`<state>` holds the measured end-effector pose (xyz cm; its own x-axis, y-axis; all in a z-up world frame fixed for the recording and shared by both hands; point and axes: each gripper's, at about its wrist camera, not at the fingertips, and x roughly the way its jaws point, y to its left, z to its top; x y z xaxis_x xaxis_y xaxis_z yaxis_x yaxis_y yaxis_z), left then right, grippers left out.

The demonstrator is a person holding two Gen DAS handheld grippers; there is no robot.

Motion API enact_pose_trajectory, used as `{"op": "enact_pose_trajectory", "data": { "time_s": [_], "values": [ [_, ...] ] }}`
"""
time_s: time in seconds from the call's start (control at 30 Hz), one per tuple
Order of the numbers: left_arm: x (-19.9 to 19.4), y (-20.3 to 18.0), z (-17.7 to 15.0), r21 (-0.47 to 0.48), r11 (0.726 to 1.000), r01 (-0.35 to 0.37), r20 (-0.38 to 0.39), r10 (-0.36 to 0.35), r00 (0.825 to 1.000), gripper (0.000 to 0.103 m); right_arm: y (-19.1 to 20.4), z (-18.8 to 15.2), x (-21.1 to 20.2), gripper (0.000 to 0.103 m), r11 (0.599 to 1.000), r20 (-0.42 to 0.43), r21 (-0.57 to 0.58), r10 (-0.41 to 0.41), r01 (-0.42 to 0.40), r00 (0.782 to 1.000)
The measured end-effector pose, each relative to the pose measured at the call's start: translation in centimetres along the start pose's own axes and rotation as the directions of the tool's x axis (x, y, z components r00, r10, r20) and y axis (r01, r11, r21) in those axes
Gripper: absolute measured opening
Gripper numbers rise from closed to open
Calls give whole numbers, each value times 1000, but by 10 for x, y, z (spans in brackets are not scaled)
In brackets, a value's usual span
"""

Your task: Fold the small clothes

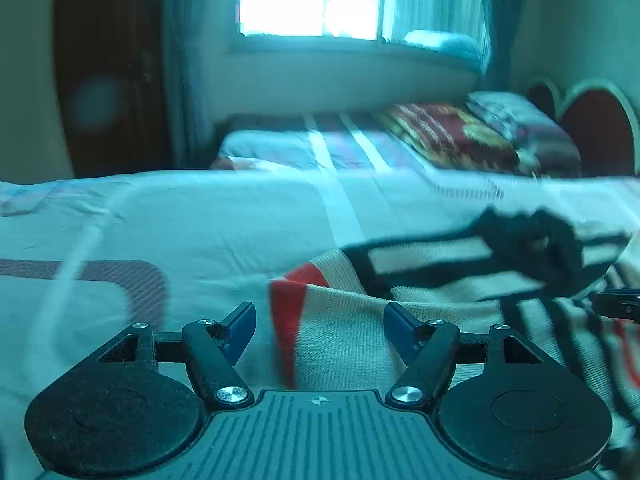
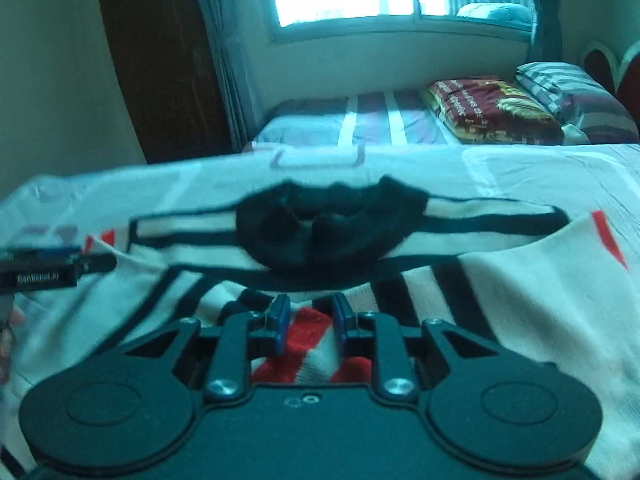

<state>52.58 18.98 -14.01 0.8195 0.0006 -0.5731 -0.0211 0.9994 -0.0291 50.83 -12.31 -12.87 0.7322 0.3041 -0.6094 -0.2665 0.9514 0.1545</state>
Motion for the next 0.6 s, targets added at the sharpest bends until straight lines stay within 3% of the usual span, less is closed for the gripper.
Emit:
{"op": "enact_pose_trajectory", "data": {
  "time_s": [0.03,0.1,0.2,0.23,0.3,0.37,0.43,0.5,0.53,0.6],
  "values": [
    [-16,-6,-1,4,1000,20,49,-20,999,71,-2,-1,-12,28,1000,37,13,17,-18,999],
    [-31,-26,-6,36,997,67,58,-69,996,71,1,-4,-22,29,999,57,-4,44,-44,997],
    [-24,-69,-25,173,980,102,8,-105,994,71,13,-14,-1,24,994,-32,-79,78,-81,996],
    [-16,-79,-34,216,973,79,-31,-74,997,71,14,-20,6,24,993,-47,-100,62,-67,997],
    [-17,-74,-43,182,980,81,-11,-80,997,71,5,-19,1,20,994,-24,-88,63,-65,998],
    [-18,-61,-40,152,985,85,-22,-82,996,71,-14,-20,-10,15,998,-3,-56,-15,15,1000],
    [-21,-57,-44,161,984,77,-15,-76,997,71,-42,-23,-18,3,1000,-9,26,4,-4,1000],
    [-24,-55,-43,164,985,57,-13,-56,998,71,-55,-22,-25,2,998,-22,59,24,-23,999],
    [-29,-58,-40,155,987,45,-15,-43,999,71,-55,-20,-30,3,998,-25,66,21,-20,999],
    [-49,-66,-36,135,988,72,22,-76,997,71,-45,-19,-49,28,999,25,30,26,-27,999]
  ]
}}
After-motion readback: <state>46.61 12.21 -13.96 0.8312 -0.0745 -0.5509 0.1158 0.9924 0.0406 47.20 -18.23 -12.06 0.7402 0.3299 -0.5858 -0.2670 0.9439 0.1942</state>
